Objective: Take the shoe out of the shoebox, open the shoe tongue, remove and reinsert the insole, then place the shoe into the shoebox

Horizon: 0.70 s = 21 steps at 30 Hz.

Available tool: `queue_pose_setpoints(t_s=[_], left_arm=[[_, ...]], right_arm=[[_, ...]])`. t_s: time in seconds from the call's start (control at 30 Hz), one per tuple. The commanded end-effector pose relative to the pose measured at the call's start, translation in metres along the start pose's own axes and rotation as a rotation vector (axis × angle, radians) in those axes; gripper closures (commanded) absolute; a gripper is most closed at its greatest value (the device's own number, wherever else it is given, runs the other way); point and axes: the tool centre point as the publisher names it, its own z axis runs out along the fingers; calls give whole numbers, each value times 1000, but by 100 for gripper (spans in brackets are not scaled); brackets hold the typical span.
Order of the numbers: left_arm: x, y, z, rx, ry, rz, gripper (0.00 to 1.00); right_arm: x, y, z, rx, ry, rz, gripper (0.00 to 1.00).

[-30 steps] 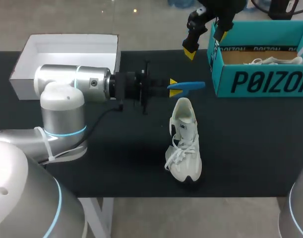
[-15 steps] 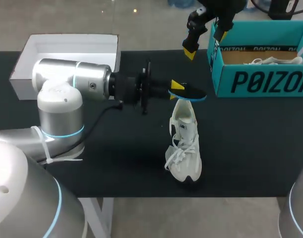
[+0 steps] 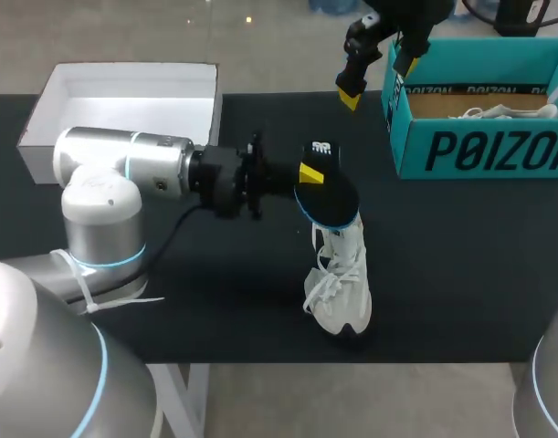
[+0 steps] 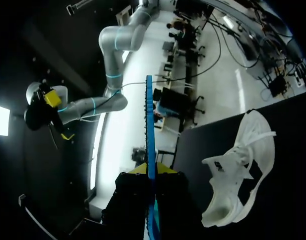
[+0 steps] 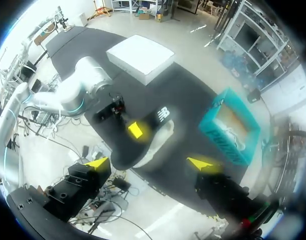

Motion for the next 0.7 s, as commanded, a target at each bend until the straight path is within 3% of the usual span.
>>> queue_pose_setpoints(t_s=[0.03,0.23,0.7], left_arm=[[-1,20,8,23,-3,13,100],[-7,37,8,1,9,-46,100],[-7,37,8,1,9,-46,100]], right_arm=[[0,1,0,3,0,1,0],[0,1,0,3,0,1,0],[0,1,0,3,0,1,0]])
